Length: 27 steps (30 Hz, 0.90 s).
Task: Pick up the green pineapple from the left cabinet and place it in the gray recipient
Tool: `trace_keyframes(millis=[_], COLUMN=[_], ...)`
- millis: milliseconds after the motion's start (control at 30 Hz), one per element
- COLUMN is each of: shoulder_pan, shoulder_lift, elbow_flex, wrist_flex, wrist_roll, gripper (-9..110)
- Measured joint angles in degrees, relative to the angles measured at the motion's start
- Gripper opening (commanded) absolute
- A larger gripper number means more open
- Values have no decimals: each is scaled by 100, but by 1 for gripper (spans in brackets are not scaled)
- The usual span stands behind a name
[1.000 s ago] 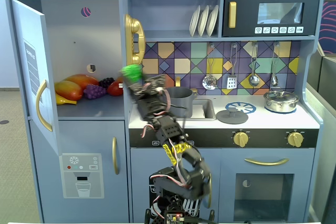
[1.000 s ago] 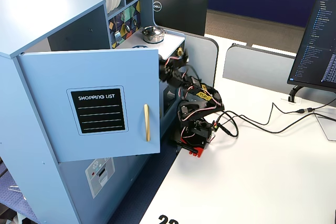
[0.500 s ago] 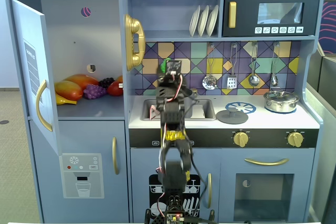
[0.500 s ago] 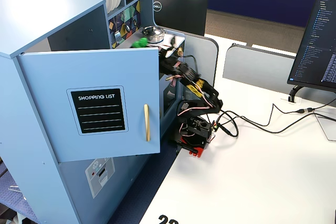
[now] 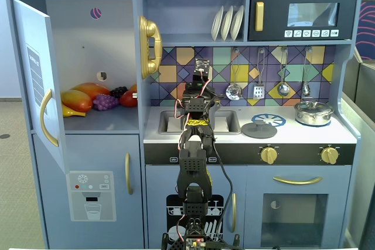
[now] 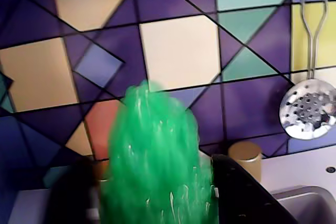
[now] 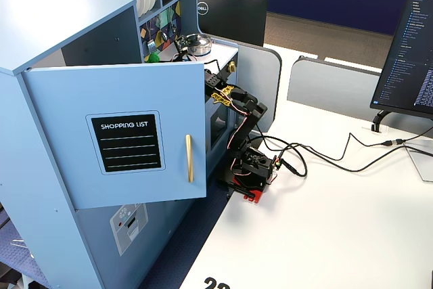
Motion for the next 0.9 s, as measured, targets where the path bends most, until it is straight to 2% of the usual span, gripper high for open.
trace_keyframes(millis=[133, 267, 367, 467, 533, 700, 767, 900], shoulder_pan=[-35, -35, 35, 53, 9, -9, -9, -9], shoulder_lift=[0, 255, 958, 2074, 2900, 4957, 5493, 5660], elbow_flex=[-35, -35, 0, 360, 729, 2136, 2813, 4377], wrist_flex=[97, 501, 1213, 2479, 3437, 5555, 5977, 5845], wrist_roll=[0, 0, 70, 105, 105, 53, 44, 53], gripper=[34, 27, 17, 8, 1, 0, 0, 0])
